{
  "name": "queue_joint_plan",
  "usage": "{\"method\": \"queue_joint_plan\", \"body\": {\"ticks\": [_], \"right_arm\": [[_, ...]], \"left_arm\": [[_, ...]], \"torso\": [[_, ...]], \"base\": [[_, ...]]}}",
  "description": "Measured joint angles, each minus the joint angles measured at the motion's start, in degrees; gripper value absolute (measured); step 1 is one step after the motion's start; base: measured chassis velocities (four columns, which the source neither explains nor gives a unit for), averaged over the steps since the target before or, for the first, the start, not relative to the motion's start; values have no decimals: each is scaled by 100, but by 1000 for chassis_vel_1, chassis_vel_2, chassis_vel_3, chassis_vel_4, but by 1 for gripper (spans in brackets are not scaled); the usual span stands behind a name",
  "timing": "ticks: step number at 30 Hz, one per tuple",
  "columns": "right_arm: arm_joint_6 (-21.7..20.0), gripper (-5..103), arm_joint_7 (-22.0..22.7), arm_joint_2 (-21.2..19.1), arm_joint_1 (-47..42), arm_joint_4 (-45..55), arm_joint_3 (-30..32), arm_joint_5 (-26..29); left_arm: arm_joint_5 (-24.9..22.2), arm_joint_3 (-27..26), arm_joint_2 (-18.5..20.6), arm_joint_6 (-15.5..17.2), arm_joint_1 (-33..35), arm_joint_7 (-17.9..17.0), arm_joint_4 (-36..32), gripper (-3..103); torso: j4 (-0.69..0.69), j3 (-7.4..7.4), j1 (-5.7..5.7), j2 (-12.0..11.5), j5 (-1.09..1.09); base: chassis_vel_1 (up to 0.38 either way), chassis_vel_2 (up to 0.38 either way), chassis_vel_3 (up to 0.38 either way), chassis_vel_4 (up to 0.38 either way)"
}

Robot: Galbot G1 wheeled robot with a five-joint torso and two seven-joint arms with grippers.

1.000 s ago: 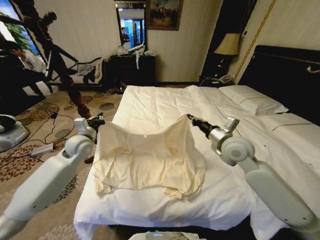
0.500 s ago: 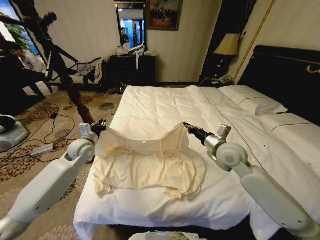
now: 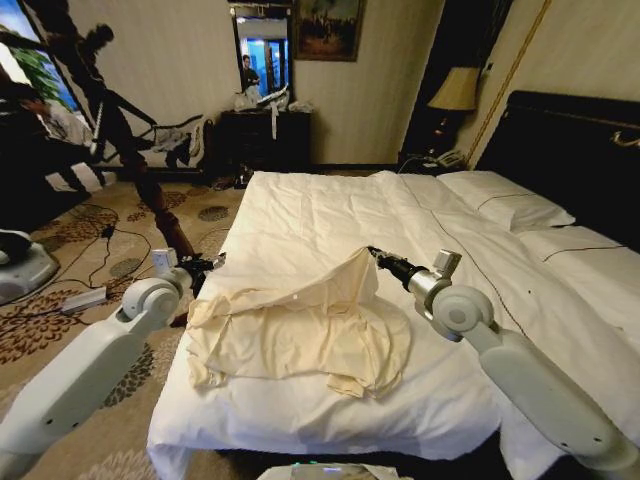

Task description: Pick up the clothes from the bed and hang them on the clothes hanger.

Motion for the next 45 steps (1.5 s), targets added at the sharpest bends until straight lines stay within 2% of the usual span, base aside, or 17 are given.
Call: {"method": "queue_joint_plan", "body": {"ticks": [3,6,7,10,11,13,17,20,23,25,29,31,34,36,38,40,45], "right_arm": [[5,0,36,-80,-161,34,166,-13],[12,0,71,-126,-256,69,296,-15],[12,0,71,-126,-256,69,296,-15],[15,0,84,-138,-276,104,305,-15],[15,0,84,-138,-276,104,305,-15],[18,0,87,-151,-301,133,315,-23],[23,0,90,-152,-294,163,314,-26],[27,0,90,-159,-255,191,270,-27],[29,0,90,-177,-272,212,275,-39],[29,0,93,-185,-290,222,292,-43],[34,0,122,-238,-403,318,434,-42],[36,0,130,-246,-426,349,465,-36],[36,0,149,-257,-502,382,526,-41],[37,0,153,-257,-520,388,543,-44],[37,0,160,-265,-603,422,637,-55],[37,0,161,-285,-653,446,693,-68],[37,0,136,-339,-805,518,850,-163]], "left_arm": [[-281,-111,109,61,-142,-149,-338,100],[-948,-358,387,517,-425,-607,-820,100],[-948,-358,387,517,-425,-607,-820,100],[-1547,-552,814,950,-871,-1173,-1096,100],[-1547,-552,814,950,-871,-1173,-1096,100],[-2175,-535,1044,1160,-1370,-1502,-1076,100],[-2516,-405,1318,1230,-2068,-1492,-788,100],[-2634,-218,1505,1282,-2774,-1337,-461,100],[-2796,-6,1530,1375,-3325,-1305,-227,100],[-2883,161,1525,1425,-3663,-1283,-56,100],[-3065,1258,1323,1501,-5224,-1065,1065,100],[-2993,1492,1249,1506,-5470,-1012,1294,100],[-2687,2403,838,1564,-6313,-869,1961,100],[-2672,2556,732,1605,-6494,-874,2086,100],[-2681,2994,385,1694,-7156,-943,2585,100],[-2669,3202,277,1702,-7443,-951,2859,100],[-2473,3620,154,1707,-7984,-885,3611,100]], "torso": [[-4,0,-1,0,-1],[-7,0,-1,0,2],[-7,0,-1,0,2],[1,0,-1,0,0],[1,0,-1,0,0],[-2,-1,-1,0,-1],[-5,0,0,0,1],[2,0,0,0,-1],[0,0,0,0,-1],[-4,0,0,0,-1],[-2,0,0,0,1],[-2,0,0,1,-1],[-2,1,0,0,-3],[-4,1,1,0,-3],[-8,1,2,0,5],[-8,0,2,0,7],[1,0,0,0,-3]], "base": [[0,0,0,0],[0,0,0,0],[0,0,0,0],[0,0,0,0],[0,0,0,0],[0,0,0,0],[0,0,0,0],[0,0,0,0],[0,0,0,0],[0,0,0,0],[0,0,0,0],[0,0,0,0],[0,0,0,0],[0,0,0,0],[0,0,0,0],[0,0,0,0],[0,0,0,0]]}}
